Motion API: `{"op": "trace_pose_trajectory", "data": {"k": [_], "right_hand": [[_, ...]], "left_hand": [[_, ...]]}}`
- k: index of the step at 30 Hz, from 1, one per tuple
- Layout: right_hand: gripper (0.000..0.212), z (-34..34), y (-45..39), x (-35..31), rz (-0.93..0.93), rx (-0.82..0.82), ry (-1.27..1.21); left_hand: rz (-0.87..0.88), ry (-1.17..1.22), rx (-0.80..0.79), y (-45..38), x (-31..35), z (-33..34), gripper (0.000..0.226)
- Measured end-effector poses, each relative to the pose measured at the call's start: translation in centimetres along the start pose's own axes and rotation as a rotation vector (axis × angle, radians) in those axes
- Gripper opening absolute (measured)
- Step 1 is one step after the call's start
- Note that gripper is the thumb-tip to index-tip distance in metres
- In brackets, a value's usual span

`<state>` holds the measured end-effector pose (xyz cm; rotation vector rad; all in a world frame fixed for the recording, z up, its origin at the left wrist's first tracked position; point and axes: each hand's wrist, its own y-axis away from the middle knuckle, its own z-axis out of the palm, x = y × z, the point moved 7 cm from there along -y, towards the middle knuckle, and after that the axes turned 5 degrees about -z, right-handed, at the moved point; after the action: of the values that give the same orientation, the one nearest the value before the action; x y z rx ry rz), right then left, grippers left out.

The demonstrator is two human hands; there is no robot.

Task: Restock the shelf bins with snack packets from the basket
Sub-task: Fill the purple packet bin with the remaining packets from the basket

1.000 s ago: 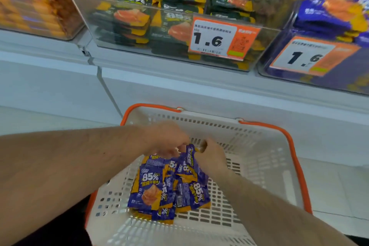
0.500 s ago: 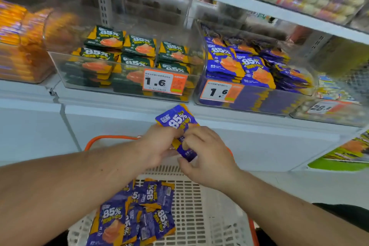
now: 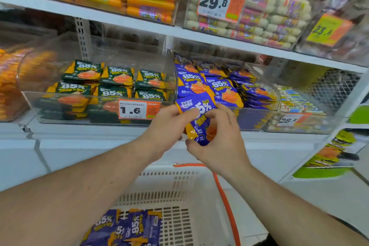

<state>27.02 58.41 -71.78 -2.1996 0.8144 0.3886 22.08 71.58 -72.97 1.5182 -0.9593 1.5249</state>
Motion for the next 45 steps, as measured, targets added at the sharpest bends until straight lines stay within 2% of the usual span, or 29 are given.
{"op": "trace_pose_trajectory", "data": {"k": [1, 3, 4, 5, 7, 9, 12, 17, 26, 33, 35, 37, 39, 41, 42, 43, 45], "right_hand": [[0.06, -1.2, -1.2, 0.6, 0.026, 0.045, 0.012], [0.057, -3.3, -3.8, 2.3, 0.09, 0.106, 0.043], [0.056, -4.1, -5.2, 3.3, 0.127, 0.117, 0.06], [0.055, -4.8, -6.6, 4.3, 0.156, 0.122, 0.076], [0.057, -5.5, -9.0, 5.9, 0.194, 0.107, 0.09], [0.058, -5.3, -10.8, 7.0, 0.22, 0.071, 0.09], [0.058, -4.1, -12.9, 8.7, 0.23, 0.017, 0.106], [0.072, -1.6, -14.1, 10.9, 0.288, -0.066, 0.15], [0.049, -0.1, -13.9, 11.7, 0.214, -0.137, 0.256], [0.044, -0.2, -13.7, 11.9, 0.189, -0.149, 0.319], [0.044, -0.5, -13.5, 11.3, 0.149, -0.095, 0.369], [0.038, -1.4, -12.5, 9.1, 0.02, 0.089, 0.37], [0.029, -1.9, -10.1, 5.4, -0.203, 0.328, 0.297], [0.018, -0.3, -7.0, 2.2, -0.389, 0.38, 0.172], [0.014, 1.5, -5.6, 1.3, -0.434, 0.325, 0.099], [0.013, 3.7, -4.3, 0.9, -0.44, 0.241, 0.034], [0.014, 9.0, -1.6, 1.3, -0.358, 0.013, -0.035]], "left_hand": [[0.194, -0.144, 0.15, -0.8, 1.7, -0.8, 0.024], [0.512, -0.643, 0.403, -2.1, 4.4, -1.4, 0.046], [0.538, -0.854, 0.445, -3.1, 4.6, -1.4, 0.055], [0.468, -0.977, 0.435, -4.4, 4.0, -1.6, 0.061], [0.29, -1.073, 0.383, -6.2, 1.9, -2.1, 0.07], [0.279, -1.217, 0.37, -6.8, 0.2, -1.8, 0.081], [0.295, -1.227, 0.402, -7.1, -0.3, -2.1, 0.09], [0.32, -1.25, 0.42, -7.0, -0.4, -1.9, 0.093], [0.319, -1.248, 0.427, -7.0, -0.5, -1.9, 0.094], [0.31, -1.228, 0.401, -6.8, -0.2, -1.7, 0.093], [0.287, -1.187, 0.379, -6.8, 0.1, -1.8, 0.093], [0.294, -1.137, 0.378, -6.0, 0.3, -1.9, 0.096], [0.556, -1.144, 0.406, -3.6, 0.9, -1.5, 0.084], [0.842, -1.205, 0.291, -0.6, -0.1, -0.9, 0.064], [0.84, -1.274, 0.151, 0.3, -1.5, -0.9, 0.057], [0.737, -1.36, -0.012, 0.7, -3.4, -1.2, 0.052], [0.383, -1.526, -0.334, 1.4, -7.6, -2.6, 0.046]]}}
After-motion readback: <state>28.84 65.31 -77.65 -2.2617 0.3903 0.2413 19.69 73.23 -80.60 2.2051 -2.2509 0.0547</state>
